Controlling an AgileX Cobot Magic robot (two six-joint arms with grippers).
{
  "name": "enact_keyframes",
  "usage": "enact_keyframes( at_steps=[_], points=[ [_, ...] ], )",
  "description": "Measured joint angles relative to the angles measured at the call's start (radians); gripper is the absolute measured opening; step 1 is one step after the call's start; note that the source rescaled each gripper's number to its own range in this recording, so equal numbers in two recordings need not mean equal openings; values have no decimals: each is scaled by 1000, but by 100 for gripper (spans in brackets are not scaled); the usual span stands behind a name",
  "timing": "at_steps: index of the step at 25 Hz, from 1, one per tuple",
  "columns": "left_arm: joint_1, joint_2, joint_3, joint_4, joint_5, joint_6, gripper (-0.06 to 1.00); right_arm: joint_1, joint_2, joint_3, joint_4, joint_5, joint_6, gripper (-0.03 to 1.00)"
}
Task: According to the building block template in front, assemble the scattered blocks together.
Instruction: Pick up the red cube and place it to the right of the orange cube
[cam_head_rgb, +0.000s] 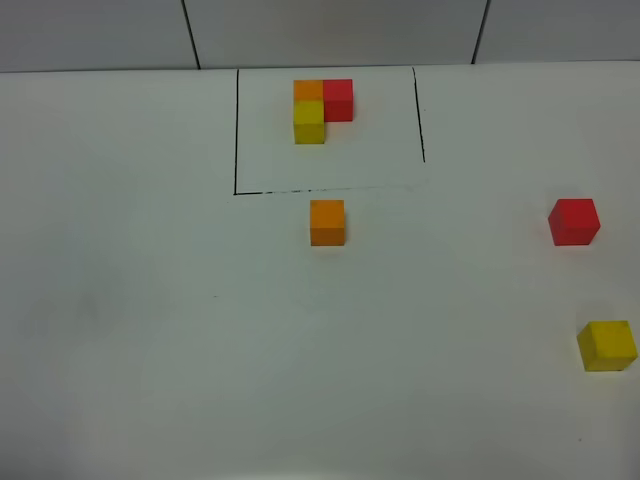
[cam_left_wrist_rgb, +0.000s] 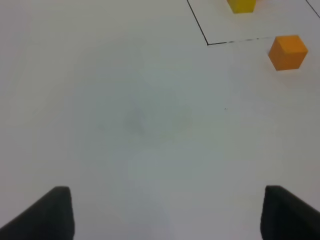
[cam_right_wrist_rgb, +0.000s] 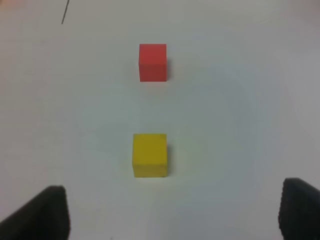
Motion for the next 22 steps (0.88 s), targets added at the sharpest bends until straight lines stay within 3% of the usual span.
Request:
enact_keyframes(
  at_steps=[22],
  points=[
    [0,0,0,0,0,0,70,0,0,0,0,0,0,74]
  ],
)
